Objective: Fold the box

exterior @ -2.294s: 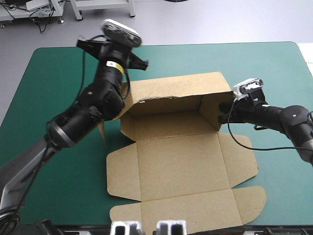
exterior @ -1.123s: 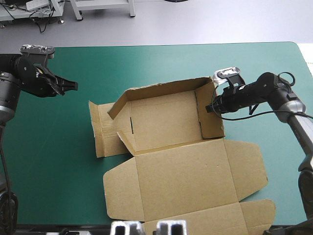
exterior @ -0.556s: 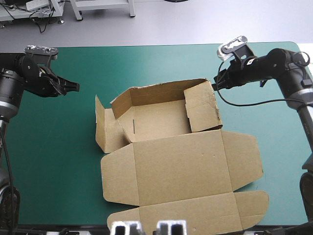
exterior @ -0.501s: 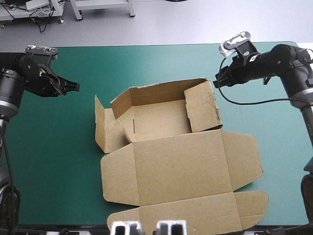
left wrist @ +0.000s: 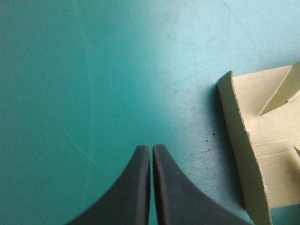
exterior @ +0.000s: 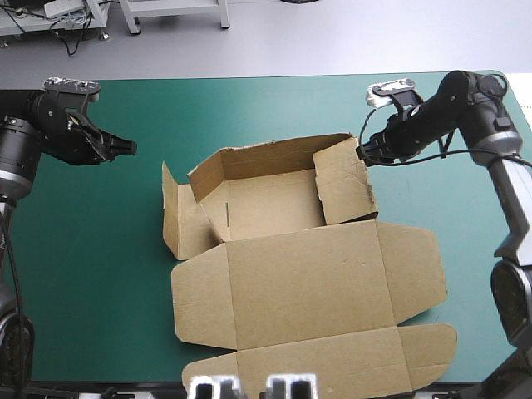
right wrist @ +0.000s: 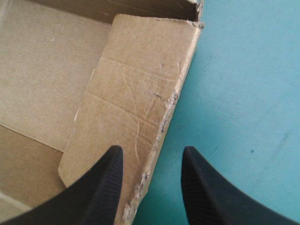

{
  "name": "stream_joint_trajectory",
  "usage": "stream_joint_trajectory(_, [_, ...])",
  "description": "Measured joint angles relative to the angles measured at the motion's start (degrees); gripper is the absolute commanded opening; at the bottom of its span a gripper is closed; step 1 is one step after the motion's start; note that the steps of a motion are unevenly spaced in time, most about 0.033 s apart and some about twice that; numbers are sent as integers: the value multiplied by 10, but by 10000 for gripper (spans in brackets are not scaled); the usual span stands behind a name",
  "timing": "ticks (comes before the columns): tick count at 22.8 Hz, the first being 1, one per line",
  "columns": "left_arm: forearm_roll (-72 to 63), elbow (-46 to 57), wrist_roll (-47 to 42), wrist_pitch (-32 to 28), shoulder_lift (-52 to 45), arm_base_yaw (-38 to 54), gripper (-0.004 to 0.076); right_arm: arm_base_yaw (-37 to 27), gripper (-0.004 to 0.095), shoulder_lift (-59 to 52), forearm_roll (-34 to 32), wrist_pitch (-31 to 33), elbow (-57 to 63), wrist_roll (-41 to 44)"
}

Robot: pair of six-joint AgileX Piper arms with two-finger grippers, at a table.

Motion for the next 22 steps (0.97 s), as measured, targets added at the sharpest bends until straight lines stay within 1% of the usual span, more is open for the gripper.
stream_joint_trajectory(3, [-6, 0, 1, 0, 0, 0, 6, 0, 386, 54, 6, -2, 0, 1])
stream_joint_trajectory(6, [-6, 0, 1, 0, 0, 0, 6, 0, 386, 80, 11, -3, 0, 1])
stream_joint_trajectory(10, [-6, 0, 2, 0, 0, 0, 6, 0, 381, 114, 43, -6, 0, -1])
stream_joint_trajectory(11, [-6, 0, 2, 0, 0, 0, 6, 0, 357, 120, 54, -6, 0, -3])
stream_joint_trajectory(13, [-6, 0, 2, 0, 0, 0, 6, 0, 121, 141, 85, -7, 0, -15])
stream_joint_trajectory(14, [-6, 0, 2, 0, 0, 0, 6, 0, -12, 149, 94, -9, 0, -17])
stream_joint_trajectory(16, [-6, 0, 2, 0, 0, 0, 6, 0, -9, 158, 110, -15, -1, -19])
stream_joint_trajectory(19, [-13, 0, -2, -2, 10, 8, 6, 0, -9, 159, 151, -13, -2, -30])
stream_joint_trajectory(21, [-44, 0, -10, -28, 23, 33, 6, 0, -9, 152, 171, -16, -13, -36])
stream_joint_trajectory(22, [-84, 0, -13, -51, 29, 59, 6, -3, -9, 140, 184, -16, -29, -36])
